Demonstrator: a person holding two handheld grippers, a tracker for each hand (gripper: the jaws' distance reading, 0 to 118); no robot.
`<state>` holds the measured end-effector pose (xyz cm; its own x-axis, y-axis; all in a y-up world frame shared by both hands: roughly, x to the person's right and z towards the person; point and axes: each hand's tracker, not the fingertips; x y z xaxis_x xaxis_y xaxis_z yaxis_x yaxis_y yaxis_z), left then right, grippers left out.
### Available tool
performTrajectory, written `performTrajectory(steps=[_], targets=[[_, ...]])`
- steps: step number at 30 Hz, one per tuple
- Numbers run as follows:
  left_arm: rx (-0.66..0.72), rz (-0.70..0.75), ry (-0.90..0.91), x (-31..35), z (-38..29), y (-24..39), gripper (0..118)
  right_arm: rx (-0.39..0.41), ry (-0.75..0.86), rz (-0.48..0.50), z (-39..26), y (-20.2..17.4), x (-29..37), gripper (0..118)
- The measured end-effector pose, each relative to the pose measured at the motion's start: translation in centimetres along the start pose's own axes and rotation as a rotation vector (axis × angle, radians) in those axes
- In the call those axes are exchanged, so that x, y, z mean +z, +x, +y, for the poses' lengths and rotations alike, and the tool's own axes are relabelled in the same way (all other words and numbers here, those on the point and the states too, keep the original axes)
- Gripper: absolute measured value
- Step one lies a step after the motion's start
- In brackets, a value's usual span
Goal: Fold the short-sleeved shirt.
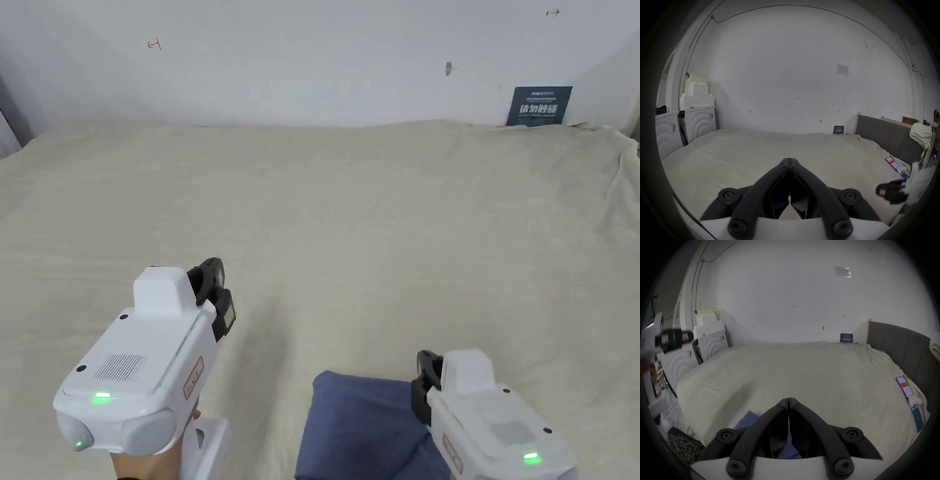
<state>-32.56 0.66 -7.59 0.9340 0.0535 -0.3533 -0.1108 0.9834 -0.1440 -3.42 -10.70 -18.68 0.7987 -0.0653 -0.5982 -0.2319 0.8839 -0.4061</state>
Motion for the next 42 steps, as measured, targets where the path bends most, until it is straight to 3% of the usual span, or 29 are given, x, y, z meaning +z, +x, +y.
performTrajectory(steps=[14,21,23,24,26,27,29,30,39,42], targets=[[0.010,-0.012,-0.087,-1.0,-2.5,-1.2,0,-0.027,-0.197,-0.013,-8.6,-1.8,-3.7,0],[0.137,-0.117,-0.233,-2.1,-4.7,-1.1,1,-0.035,-0.174,-0.035,-9.5,-1.9,-3.5,0],[0.198,-0.167,-0.309,-2.7,-5.3,-1.0,8,-0.019,-0.171,-0.035,-9.7,-1.9,-3.5,0],[0.216,-0.183,-0.355,-3.1,-5.7,-0.9,17,-0.017,-0.169,-0.034,-9.7,-1.9,-3.4,0],[0.251,-0.201,-0.462,-4.3,-6.7,-0.6,47,-0.018,-0.168,-0.031,-9.7,-1.8,-3.3,0],[0.264,-0.203,-0.535,-4.9,-7.2,-0.3,71,-0.020,-0.167,-0.030,-9.7,-1.8,-3.3,0],[0.291,-0.241,-0.638,-5.9,-8.5,0.1,92,-0.021,-0.167,-0.029,-9.7,-1.7,-3.2,0],[0.308,-0.262,-0.670,-6.3,-9.1,0.2,96,-0.021,-0.166,-0.028,-9.7,-1.7,-3.2,0],[0.453,-0.519,-0.975,-11.3,-14.2,0.4,95,-0.025,-0.166,-0.017,-9.7,-1.4,-3.1,0],[0.454,-0.506,-1.035,-12.6,-14.9,0.5,91,-0.030,-0.168,-0.017,-9.7,-1.4,-3.1,0]])
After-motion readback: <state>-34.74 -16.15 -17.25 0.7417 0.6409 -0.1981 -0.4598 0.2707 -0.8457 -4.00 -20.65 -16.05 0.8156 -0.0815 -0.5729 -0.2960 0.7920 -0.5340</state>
